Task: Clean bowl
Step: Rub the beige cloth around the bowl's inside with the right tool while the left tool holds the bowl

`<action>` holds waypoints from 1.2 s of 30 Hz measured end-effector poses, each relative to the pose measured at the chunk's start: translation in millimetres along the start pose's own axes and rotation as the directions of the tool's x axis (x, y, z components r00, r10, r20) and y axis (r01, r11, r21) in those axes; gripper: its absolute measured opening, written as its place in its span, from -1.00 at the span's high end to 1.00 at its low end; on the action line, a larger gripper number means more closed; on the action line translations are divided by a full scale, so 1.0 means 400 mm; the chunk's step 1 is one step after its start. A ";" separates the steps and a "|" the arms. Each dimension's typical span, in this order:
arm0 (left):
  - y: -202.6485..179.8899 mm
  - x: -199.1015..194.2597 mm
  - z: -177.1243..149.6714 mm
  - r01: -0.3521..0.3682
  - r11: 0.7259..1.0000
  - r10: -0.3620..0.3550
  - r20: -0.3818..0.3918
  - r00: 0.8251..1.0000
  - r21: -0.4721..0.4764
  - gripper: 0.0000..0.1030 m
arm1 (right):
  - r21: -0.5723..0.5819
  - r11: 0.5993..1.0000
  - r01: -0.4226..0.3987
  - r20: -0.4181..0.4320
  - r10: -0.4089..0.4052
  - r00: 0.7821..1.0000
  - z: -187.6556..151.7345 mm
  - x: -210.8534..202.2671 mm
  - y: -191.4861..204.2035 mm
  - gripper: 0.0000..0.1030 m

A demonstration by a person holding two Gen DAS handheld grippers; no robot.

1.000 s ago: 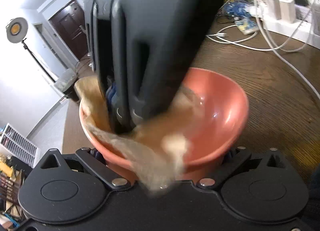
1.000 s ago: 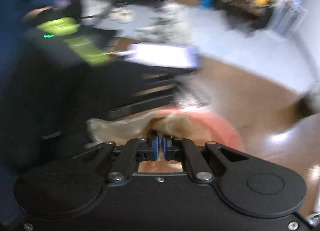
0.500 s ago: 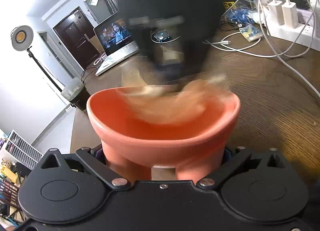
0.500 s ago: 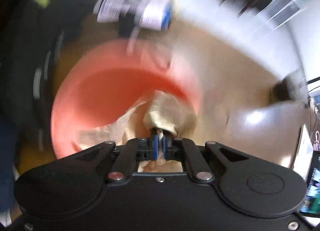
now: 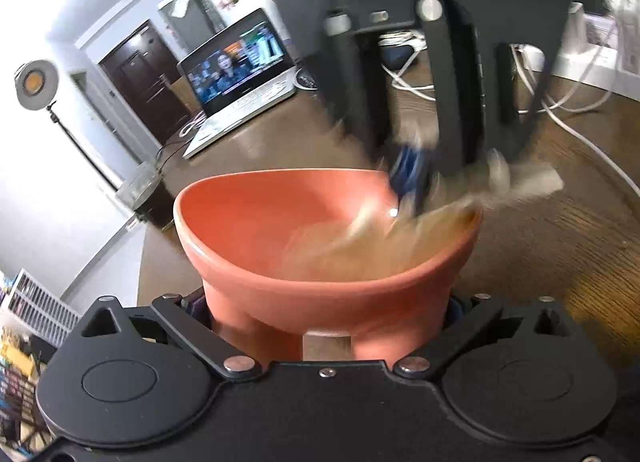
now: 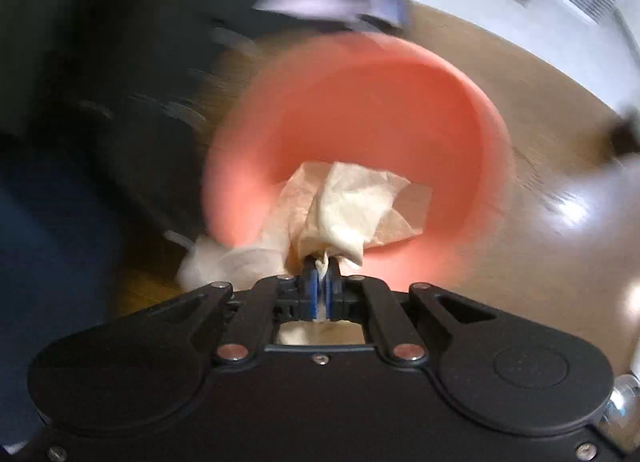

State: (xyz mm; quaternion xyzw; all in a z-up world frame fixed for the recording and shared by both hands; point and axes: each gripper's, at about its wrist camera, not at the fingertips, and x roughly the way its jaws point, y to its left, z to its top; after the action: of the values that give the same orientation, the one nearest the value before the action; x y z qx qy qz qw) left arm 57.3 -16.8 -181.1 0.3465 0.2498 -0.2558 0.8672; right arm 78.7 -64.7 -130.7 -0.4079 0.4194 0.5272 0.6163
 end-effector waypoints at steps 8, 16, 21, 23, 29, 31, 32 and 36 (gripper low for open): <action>0.001 0.003 0.006 -0.009 1.000 0.009 -0.007 1.000 -0.016 -0.91 | 0.038 0.990 0.132 -0.051 -0.130 0.990 -0.029 0.004 -0.038 0.93; -0.009 -0.004 0.006 -0.011 1.000 0.011 -0.013 1.000 -0.013 -0.91 | 0.105 0.987 0.124 0.107 -0.135 0.985 0.041 -0.013 -0.007 0.91; -0.014 -0.004 0.010 0.002 1.000 -0.002 -0.005 1.000 0.000 -0.91 | 0.046 0.997 0.057 -0.052 -0.054 0.997 -0.051 -0.012 0.053 0.89; -0.015 0.000 0.016 0.009 1.000 -0.009 -0.006 1.000 0.006 -0.91 | 0.003 1.000 -0.019 0.026 0.018 0.999 -0.012 -0.031 0.110 0.89; -0.017 0.002 0.011 -0.008 1.000 0.008 -0.019 1.000 -0.020 -0.91 | 0.110 0.979 0.172 0.065 -0.180 0.981 0.018 -0.025 0.015 0.92; -0.017 0.000 0.009 -0.008 1.000 0.007 -0.016 1.000 -0.023 -0.91 | 0.074 0.990 0.123 -0.022 -0.121 0.992 -0.044 -0.020 0.030 0.90; -0.018 0.000 0.009 -0.001 1.000 0.001 -0.015 1.000 -0.020 -0.91 | 0.052 0.996 0.071 -0.039 -0.069 0.997 -0.051 -0.024 0.052 0.91; -0.020 0.001 0.009 0.009 1.000 -0.009 -0.014 1.000 -0.016 -0.91 | 0.012 0.999 -0.031 0.104 0.030 0.994 0.005 -0.054 0.119 0.90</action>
State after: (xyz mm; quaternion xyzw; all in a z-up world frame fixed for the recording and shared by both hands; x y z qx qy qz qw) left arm 53.6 -24.5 -182.6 0.3404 0.2594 -0.2553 0.8670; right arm 29.5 -64.2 -112.5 -0.3691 0.3964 0.5543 0.6320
